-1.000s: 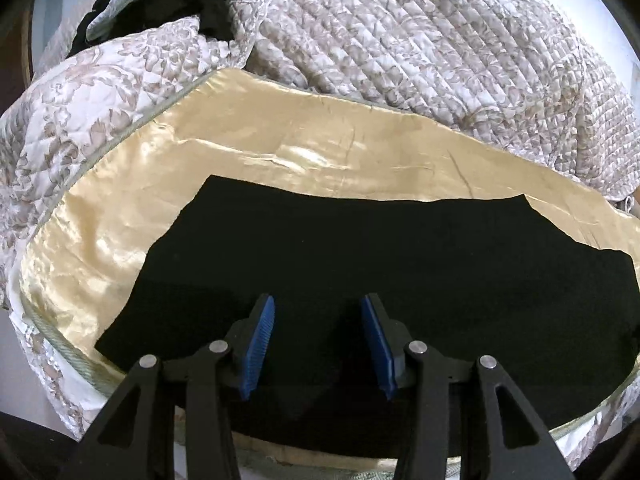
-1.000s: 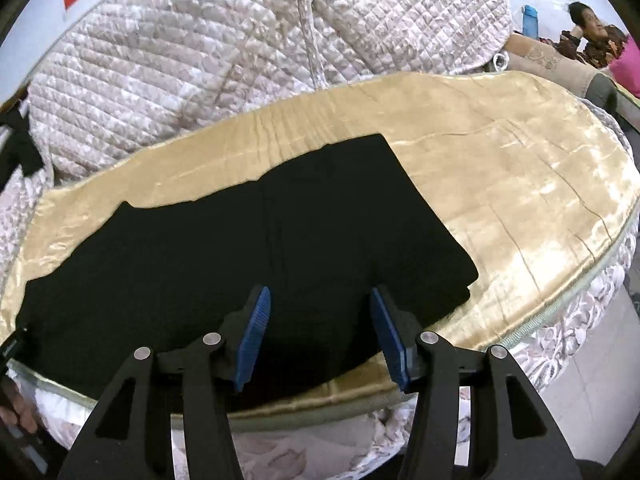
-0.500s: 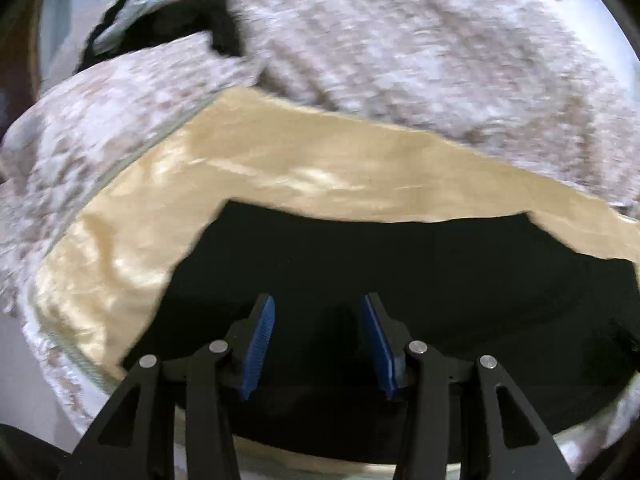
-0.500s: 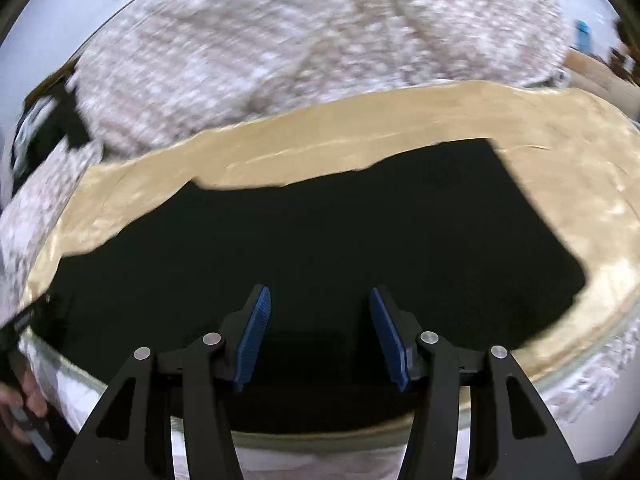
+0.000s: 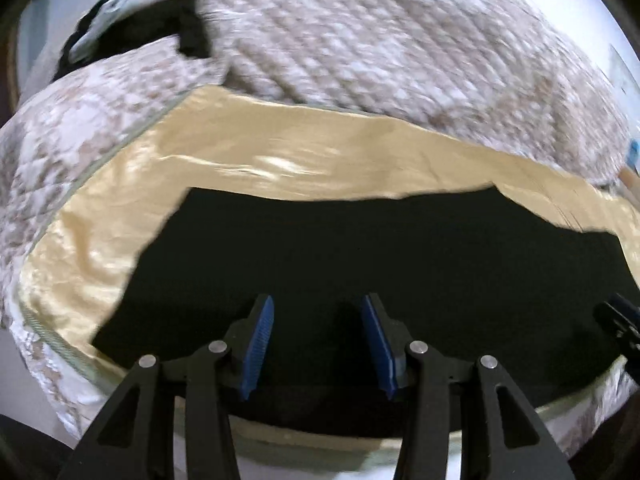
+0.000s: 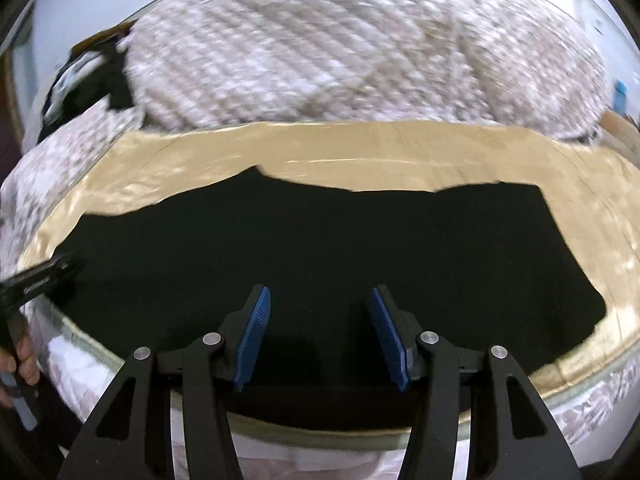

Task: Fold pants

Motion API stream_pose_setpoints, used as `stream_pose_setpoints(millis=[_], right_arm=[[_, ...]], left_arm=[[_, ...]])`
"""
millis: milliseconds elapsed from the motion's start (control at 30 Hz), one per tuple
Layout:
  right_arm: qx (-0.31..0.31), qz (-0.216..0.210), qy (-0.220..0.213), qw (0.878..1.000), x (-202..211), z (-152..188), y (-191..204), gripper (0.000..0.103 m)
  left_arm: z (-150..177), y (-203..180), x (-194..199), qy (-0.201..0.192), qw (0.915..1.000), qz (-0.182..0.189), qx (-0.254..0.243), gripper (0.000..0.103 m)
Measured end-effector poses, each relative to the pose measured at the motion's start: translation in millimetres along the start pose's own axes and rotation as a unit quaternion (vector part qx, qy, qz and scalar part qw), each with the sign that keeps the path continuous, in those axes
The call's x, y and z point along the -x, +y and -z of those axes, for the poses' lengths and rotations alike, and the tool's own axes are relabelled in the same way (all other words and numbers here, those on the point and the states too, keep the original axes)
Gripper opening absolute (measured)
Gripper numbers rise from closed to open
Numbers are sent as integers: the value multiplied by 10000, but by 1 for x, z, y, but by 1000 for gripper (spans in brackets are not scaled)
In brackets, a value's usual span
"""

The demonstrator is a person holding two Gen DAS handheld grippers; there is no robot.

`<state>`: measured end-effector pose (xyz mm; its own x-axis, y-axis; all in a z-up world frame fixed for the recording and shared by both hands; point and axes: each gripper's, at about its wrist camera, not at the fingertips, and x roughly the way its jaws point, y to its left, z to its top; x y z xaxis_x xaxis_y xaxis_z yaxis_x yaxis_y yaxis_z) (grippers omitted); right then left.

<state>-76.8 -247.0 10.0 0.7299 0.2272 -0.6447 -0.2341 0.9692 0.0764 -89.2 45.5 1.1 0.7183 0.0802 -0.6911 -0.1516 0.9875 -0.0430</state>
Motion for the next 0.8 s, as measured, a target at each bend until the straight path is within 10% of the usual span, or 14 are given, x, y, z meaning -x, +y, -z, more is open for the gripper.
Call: stream_pose_setpoints(millis=[200,800], right_arm=[[444,-198,239,9985,-12,21,40,53],[528,-294,192,9980,-11,30,38,62]], left_arm=[[19,-30,7,-63,9988,-39,-492,50],[31,14,31,-242,9996,-82,83,56]])
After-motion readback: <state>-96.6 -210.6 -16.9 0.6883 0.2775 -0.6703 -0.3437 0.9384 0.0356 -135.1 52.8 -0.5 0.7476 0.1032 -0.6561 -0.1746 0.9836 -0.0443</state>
